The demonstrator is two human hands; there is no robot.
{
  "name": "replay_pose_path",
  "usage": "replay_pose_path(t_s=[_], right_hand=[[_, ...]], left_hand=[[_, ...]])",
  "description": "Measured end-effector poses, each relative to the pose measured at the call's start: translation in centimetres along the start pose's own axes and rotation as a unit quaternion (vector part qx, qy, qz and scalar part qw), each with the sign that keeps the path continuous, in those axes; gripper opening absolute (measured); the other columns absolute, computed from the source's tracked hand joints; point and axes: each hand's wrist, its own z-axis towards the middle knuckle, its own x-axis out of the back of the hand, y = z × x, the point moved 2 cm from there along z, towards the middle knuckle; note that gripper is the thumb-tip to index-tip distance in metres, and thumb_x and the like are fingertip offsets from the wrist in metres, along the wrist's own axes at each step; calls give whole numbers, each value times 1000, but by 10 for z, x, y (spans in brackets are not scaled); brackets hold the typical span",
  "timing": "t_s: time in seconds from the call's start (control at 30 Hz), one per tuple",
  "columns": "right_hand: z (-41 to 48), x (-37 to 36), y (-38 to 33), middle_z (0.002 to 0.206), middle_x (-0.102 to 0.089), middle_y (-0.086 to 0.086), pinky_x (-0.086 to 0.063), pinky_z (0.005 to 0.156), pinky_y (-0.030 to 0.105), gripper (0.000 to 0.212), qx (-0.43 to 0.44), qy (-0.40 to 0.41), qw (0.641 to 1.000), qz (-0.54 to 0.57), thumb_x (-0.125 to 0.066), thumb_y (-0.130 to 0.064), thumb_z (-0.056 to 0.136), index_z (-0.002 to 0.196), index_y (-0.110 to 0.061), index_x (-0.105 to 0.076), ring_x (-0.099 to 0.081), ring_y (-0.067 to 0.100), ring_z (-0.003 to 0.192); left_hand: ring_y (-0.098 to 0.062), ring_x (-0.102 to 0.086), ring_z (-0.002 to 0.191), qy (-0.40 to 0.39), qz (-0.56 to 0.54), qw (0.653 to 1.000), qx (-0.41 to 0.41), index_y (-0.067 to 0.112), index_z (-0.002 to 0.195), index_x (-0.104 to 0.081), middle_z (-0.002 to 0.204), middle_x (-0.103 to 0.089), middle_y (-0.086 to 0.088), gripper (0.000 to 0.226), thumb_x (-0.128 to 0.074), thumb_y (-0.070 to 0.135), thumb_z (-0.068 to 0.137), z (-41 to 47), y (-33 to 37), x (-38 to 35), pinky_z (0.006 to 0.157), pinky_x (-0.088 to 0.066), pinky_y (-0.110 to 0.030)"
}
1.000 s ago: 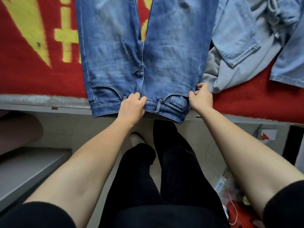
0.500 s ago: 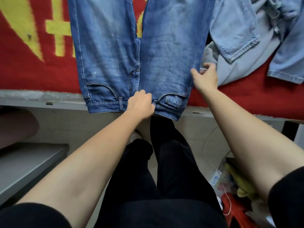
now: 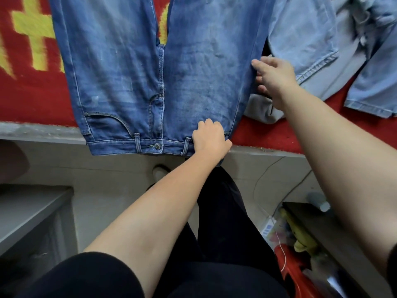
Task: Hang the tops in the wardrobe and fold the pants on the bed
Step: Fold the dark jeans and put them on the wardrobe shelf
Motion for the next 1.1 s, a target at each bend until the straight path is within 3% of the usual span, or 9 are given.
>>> replay_pose_path(t_s=[0.1,0.2,0.3,0.4,0.5,0.63,0.8,0.93,1.1], right_hand=[[-9,-4,-20,55,-52,-11,-29,38,18,10,-11,-27,1000,9,-58,-18,95,94,-17,-68,-40,5,44],[-26,-19,-51,58,-52,-3,-29,36,20,19,24,-30,999,0,-54,-5,91,79,-16,-64,-40,5,39],[-42,-46,-85,75,-68,11,-48,56,33,14,92,-25,994,-46,-58,-6,85,91,-11,-69,-55,11,58],[-53,-83,-112,72,-67,4,-52,76,44,18,145,-24,985,-95,-60,-16,83,97,-10,-70,-58,16,68],[-67,-129,-135,68,-66,4,-54,75,45,14,192,-40,977,-89,-61,-21,86,93,-9,-66,-61,24,66],[-79,-188,-152,71,-69,10,-52,77,44,20,212,-45,973,-83,-62,-20,88,89,-1,-58,-67,31,74],[-85,-261,-160,75,-68,15,-51,78,44,22,225,-73,965,-115,-61,-20,90,95,1,-58,-65,34,77],[-80,-319,-157,70,-65,10,-49,74,38,21,241,-65,957,-146,-59,-23,90,86,-3,-53,-58,28,69],[-63,-391,-154,68,-55,-5,-40,69,36,17,277,-59,934,-218,-58,-25,91,85,-15,-46,-48,17,65]], left_hand=[[-29,-58,97,-54,-93,994,3,15,87,-58,102,-63,-6,25,-64,36,75,-7,-12,22,66,-39,-32],[-25,-52,72,-123,-189,974,29,15,62,-49,65,-57,7,27,-71,30,71,-15,-38,59,57,-37,-28],[-19,-37,61,-137,-215,966,37,13,54,-44,46,-42,7,34,-73,21,71,-24,-72,101,51,-30,-28],[-19,-39,59,-153,-265,950,60,11,59,-42,57,-39,-4,32,-70,11,73,-32,-112,133,53,-35,-25],[-19,-41,62,-144,-336,924,108,10,68,-45,67,-39,-10,26,-67,-1,76,-35,-157,155,59,-44,-29],[-5,-46,48,-72,-387,901,183,14,75,-54,62,-45,-2,23,-63,-7,79,-34,-221,171,47,-48,-19],[-13,-53,63,-96,-387,895,200,15,73,-56,68,-53,-3,21,-65,-3,81,-24,-286,168,53,-54,-23],[-20,-59,74,-110,-397,889,199,14,70,-56,77,-59,-8,21,-66,-3,80,-9,-331,156,80,-59,-44],[-23,-63,75,-88,-403,881,234,6,78,-65,78,-65,-12,13,-69,-6,76,7,-390,147,84,-57,-53]])
